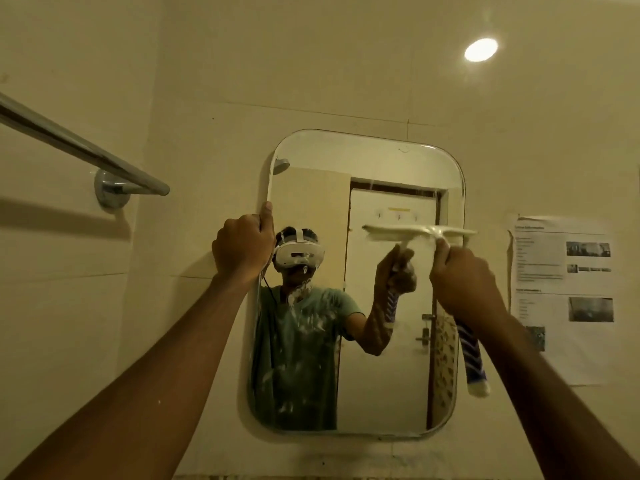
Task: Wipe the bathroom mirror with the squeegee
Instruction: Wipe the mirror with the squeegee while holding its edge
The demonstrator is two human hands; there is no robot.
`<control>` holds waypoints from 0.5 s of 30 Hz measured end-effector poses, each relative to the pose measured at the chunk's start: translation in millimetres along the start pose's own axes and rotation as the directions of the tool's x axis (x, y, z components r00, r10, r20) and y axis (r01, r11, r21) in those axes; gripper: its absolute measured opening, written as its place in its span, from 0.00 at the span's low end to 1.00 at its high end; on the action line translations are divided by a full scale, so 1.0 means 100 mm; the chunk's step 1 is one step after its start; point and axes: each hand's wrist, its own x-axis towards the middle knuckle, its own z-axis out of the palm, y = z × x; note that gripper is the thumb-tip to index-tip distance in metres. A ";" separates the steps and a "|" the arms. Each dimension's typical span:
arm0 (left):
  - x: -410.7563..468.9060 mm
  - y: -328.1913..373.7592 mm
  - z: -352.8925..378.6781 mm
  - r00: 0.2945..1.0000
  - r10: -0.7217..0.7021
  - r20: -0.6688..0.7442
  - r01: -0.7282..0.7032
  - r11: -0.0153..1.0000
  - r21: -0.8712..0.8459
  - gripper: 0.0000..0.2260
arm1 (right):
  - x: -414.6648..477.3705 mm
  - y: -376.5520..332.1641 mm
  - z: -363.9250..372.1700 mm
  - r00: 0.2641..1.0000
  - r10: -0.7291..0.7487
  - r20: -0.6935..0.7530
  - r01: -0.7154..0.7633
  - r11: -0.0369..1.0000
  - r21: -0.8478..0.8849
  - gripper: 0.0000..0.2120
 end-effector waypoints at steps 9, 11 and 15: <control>0.00 0.02 -0.02 1.000 -0.012 0.016 0.012 0.999 0.048 0.28 | 0.88 -0.47 -0.50 0.991 -0.012 -0.133 0.016 1.000 0.027 0.21; -0.01 0.02 0.00 1.000 -0.014 0.009 0.014 0.999 0.037 0.28 | 1.00 -0.50 -0.55 0.995 0.009 -0.097 -0.010 1.000 -0.008 0.20; -0.02 0.03 0.02 1.000 -0.023 -0.004 0.023 0.999 0.032 0.28 | 0.61 -0.26 -0.34 1.000 -0.019 -0.025 0.018 0.999 -0.048 0.21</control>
